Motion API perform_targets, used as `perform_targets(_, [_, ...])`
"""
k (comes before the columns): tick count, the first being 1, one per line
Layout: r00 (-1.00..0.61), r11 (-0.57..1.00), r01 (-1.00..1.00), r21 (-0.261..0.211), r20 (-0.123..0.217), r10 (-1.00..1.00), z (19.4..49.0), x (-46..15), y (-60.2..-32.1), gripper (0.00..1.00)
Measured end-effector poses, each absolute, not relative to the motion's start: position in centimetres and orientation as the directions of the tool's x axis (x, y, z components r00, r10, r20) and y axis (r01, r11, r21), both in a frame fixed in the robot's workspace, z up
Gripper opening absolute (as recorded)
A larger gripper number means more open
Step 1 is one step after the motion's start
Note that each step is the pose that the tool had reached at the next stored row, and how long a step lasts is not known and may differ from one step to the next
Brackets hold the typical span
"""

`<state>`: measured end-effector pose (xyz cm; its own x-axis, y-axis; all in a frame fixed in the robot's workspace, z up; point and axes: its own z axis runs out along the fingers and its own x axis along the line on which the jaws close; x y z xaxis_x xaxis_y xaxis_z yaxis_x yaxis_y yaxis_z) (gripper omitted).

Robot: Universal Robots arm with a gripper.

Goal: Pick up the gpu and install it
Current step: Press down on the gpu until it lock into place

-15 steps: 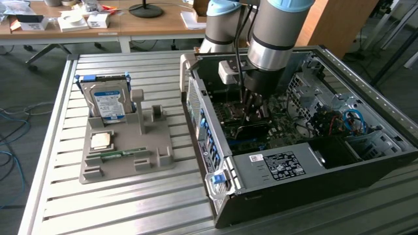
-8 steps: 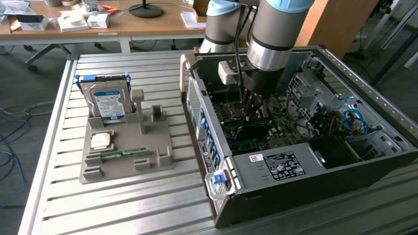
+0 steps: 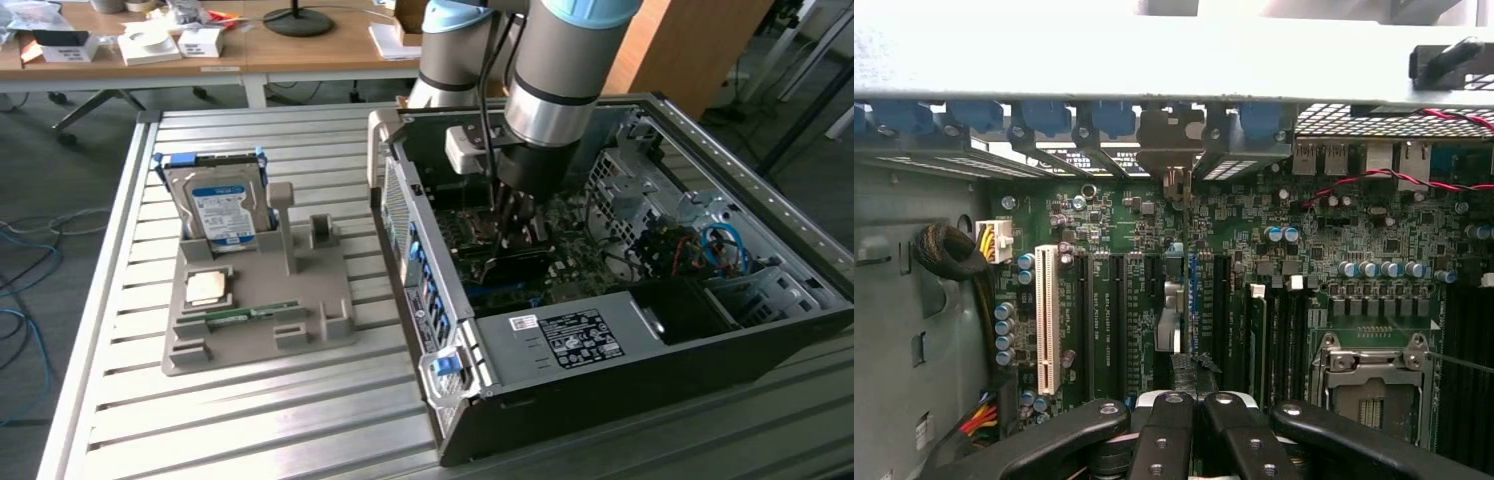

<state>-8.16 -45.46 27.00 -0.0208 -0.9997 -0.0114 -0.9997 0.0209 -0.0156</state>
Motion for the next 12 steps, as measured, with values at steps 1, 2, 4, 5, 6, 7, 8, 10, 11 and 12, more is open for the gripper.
perform_targets(1, [-0.021, 0.021, -1.000, -0.016, -0.012, -1.000, 26.99, -8.16, -45.43, 0.11])
perform_targets(2, [-0.021, 0.021, -1.000, -0.016, -0.012, -1.000, 26.98, -8.17, -45.37, 0.11])
perform_targets(4, [-0.021, 0.021, -1.000, -0.016, -0.011, -1.000, 26.98, -8.18, -45.27, 0.11])
perform_targets(5, [-0.021, 0.021, -1.000, -0.016, -0.012, -1.000, 26.97, -8.18, -45.22, 0.11])
perform_targets(6, [-0.021, 0.021, -1.000, -0.016, -0.012, -1.000, 26.97, -8.18, -45.22, 0.11])
perform_targets(7, [-0.021, 0.021, -1.000, -0.016, -0.012, -1.000, 26.97, -8.18, -45.22, 0.11])
perform_targets(8, [-0.021, 0.021, -1.000, -0.016, -0.011, -1.000, 26.95, -8.19, -45.22, 0.11])
perform_targets(10, [-0.021, 0.021, -1.000, -0.016, -0.011, -1.000, 26.81, -8.20, -45.21, 0.11])
perform_targets(11, [-0.021, 0.021, -1.000, -0.016, -0.011, -1.000, 26.76, -8.20, -45.21, 0.11])
perform_targets(12, [-0.021, 0.021, -1.000, -0.016, -0.011, -1.000, 26.75, -8.20, -45.22, 0.11])
